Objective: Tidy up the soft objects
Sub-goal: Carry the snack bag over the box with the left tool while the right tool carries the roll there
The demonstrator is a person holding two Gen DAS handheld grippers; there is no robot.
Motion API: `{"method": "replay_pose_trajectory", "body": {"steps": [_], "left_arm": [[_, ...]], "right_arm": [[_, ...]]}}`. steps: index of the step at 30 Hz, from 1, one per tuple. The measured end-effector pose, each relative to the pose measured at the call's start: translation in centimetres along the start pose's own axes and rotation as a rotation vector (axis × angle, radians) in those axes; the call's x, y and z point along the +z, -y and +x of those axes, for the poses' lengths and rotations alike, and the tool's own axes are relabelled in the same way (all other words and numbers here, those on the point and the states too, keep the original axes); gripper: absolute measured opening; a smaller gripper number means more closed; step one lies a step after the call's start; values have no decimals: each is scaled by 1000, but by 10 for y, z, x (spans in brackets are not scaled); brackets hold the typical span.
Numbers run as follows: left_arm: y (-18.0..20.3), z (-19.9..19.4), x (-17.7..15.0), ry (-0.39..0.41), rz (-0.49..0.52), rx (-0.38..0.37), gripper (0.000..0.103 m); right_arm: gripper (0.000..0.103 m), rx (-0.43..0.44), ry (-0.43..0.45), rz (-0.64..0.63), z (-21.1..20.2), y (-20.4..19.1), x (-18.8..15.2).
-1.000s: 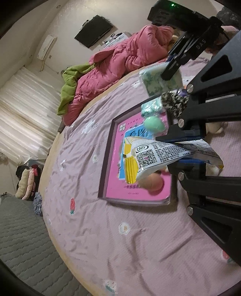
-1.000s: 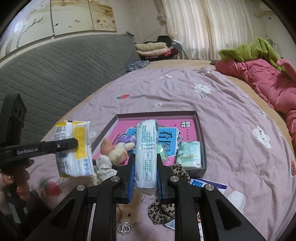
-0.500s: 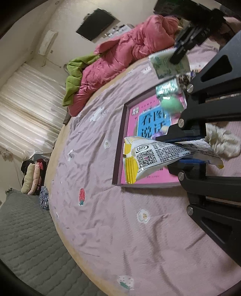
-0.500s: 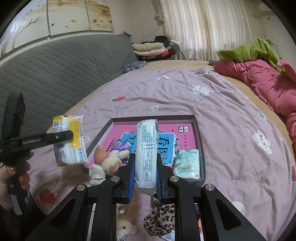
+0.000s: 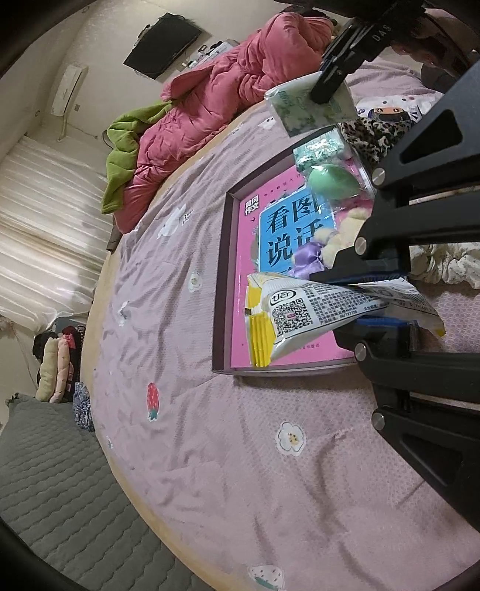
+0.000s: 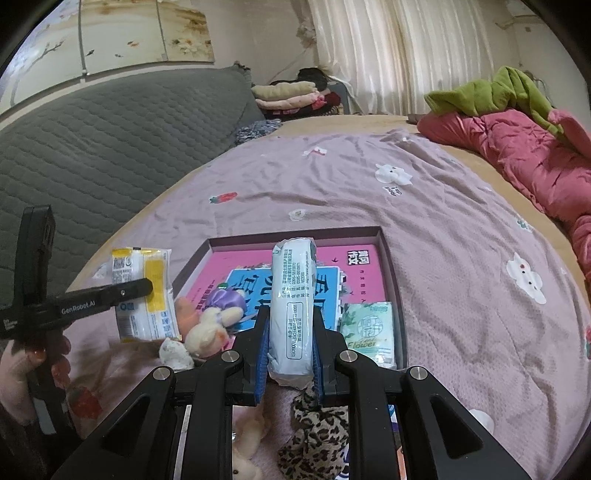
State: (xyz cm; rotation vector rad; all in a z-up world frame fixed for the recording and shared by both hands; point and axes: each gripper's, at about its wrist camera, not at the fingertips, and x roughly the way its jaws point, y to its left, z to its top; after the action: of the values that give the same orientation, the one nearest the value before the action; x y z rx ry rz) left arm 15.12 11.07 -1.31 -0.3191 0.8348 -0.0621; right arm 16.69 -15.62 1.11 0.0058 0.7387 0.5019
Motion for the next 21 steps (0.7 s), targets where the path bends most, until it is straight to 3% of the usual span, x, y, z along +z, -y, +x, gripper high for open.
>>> {"method": "replay_pose_trajectory", "body": {"steps": [21], "left_arm": [[12,15,-3,-10,36,-49,15]], "right_arm": [[19,-63,-39,85,41,15,0]]}}
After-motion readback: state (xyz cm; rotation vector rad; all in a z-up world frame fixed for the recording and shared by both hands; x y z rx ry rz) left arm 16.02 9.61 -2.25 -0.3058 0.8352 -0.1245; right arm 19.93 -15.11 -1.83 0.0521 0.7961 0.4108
